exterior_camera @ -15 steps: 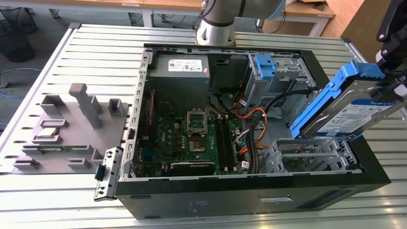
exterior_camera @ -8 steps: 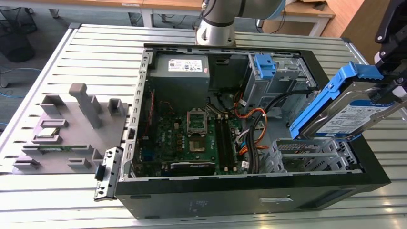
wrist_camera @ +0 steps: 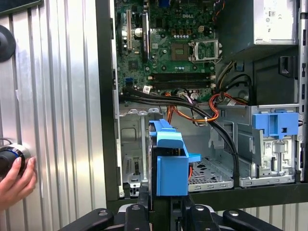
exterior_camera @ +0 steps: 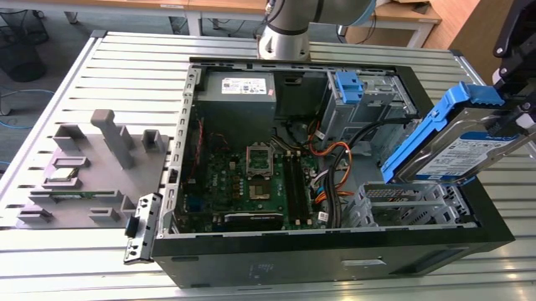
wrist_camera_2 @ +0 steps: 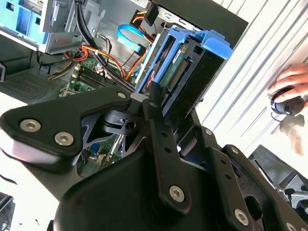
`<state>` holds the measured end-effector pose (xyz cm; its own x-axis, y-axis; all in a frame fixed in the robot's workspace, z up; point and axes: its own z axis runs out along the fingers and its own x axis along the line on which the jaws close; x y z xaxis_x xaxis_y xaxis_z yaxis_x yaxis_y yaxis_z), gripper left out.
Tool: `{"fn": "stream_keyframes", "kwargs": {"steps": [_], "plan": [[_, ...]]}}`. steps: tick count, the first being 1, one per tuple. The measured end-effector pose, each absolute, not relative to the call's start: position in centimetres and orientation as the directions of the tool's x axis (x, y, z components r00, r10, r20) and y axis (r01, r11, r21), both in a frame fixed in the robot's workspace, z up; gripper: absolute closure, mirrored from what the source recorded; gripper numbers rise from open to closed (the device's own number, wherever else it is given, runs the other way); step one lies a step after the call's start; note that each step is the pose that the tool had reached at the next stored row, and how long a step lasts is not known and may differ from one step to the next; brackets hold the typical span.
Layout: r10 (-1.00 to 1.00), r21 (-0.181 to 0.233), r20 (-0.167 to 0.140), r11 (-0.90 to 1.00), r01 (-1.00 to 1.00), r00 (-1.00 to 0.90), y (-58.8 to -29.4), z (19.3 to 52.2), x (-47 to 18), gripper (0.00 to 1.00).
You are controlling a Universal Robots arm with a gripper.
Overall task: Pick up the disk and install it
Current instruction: 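Pick up the disk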
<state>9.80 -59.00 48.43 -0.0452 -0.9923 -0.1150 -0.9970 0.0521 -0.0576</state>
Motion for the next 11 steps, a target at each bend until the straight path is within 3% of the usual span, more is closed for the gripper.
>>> {"fn": "stream_keyframes", "kwargs": {"steps": [11], "plan": [[-0.992, -0.058, -0.115, 0.052, -0.997, -0.045, -59.00, 47.40, 9.80, 0.65]]}}
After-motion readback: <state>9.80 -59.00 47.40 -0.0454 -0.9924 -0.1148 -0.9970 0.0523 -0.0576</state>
